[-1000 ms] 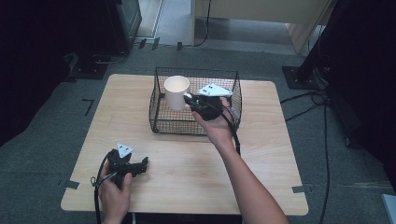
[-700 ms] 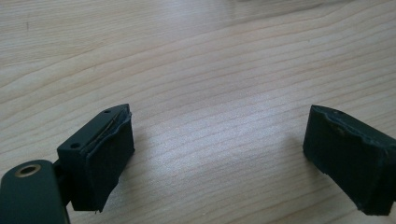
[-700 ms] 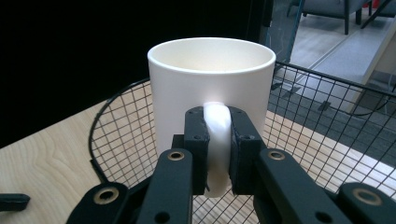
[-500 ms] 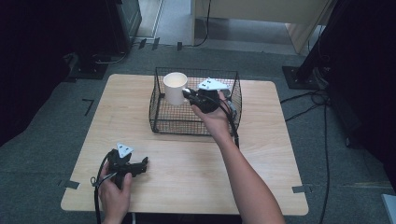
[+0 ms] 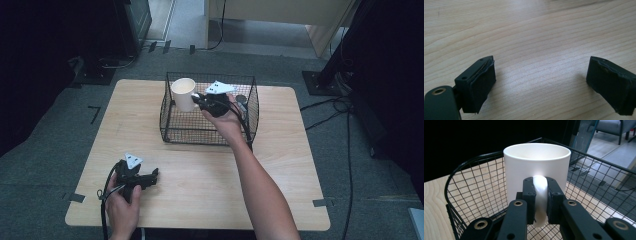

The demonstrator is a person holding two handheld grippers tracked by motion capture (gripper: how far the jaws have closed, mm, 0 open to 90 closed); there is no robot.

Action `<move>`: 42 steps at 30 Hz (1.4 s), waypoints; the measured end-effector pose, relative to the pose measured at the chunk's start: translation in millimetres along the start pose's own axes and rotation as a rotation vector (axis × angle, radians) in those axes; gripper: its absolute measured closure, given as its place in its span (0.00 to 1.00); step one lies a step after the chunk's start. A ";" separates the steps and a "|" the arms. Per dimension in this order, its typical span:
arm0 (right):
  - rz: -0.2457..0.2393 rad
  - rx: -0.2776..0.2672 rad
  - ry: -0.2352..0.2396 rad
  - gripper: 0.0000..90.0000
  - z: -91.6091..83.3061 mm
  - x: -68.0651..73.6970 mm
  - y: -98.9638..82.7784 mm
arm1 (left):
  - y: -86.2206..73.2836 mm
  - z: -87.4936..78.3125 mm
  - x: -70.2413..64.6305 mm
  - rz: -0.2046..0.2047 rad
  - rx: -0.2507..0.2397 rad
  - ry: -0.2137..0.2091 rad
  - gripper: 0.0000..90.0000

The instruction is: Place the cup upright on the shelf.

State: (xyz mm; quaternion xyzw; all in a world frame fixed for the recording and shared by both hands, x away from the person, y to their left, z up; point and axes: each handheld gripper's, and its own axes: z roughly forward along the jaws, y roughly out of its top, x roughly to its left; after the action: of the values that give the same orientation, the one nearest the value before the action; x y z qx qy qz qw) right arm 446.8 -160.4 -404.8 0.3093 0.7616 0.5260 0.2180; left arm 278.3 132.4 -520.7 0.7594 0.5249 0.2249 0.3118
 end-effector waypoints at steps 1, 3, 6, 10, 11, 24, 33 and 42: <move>-0.002 0.006 0.004 0.89 1.6 -1.0 -1.0 | 0.0 0.0 0.0 0.000 0.000 0.000 0.10; -0.003 0.012 0.005 0.89 4.8 -3.5 -3.1 | 0.0 0.0 0.0 0.000 0.000 0.000 0.10; 0.009 0.021 0.007 0.89 9.2 -7.7 -6.6 | 0.0 0.0 0.0 0.000 0.000 0.000 0.10; 0.013 0.038 0.013 0.89 15.0 -11.8 -11.4 | 0.0 0.0 0.0 -0.001 0.000 0.000 0.10; 0.019 0.043 0.014 0.89 16.4 -12.6 -12.4 | 0.0 0.0 0.0 0.000 0.000 0.000 0.10; 0.018 0.140 0.023 0.89 32.7 -16.4 -20.9 | 0.0 0.0 0.0 0.000 0.000 0.000 0.10; 0.024 0.207 0.009 0.89 38.1 -19.8 -25.7 | 0.0 0.0 0.0 0.001 0.000 0.000 0.10; -0.004 0.279 0.023 0.89 42.9 -20.8 -30.7 | 0.0 -0.1 0.1 0.002 0.001 0.000 0.10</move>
State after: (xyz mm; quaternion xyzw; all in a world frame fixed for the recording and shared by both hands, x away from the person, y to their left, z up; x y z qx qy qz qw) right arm 482.4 -154.2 -448.5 0.3290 0.8304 0.4181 0.1653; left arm 278.2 132.5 -520.6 0.7601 0.5243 0.2249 0.3111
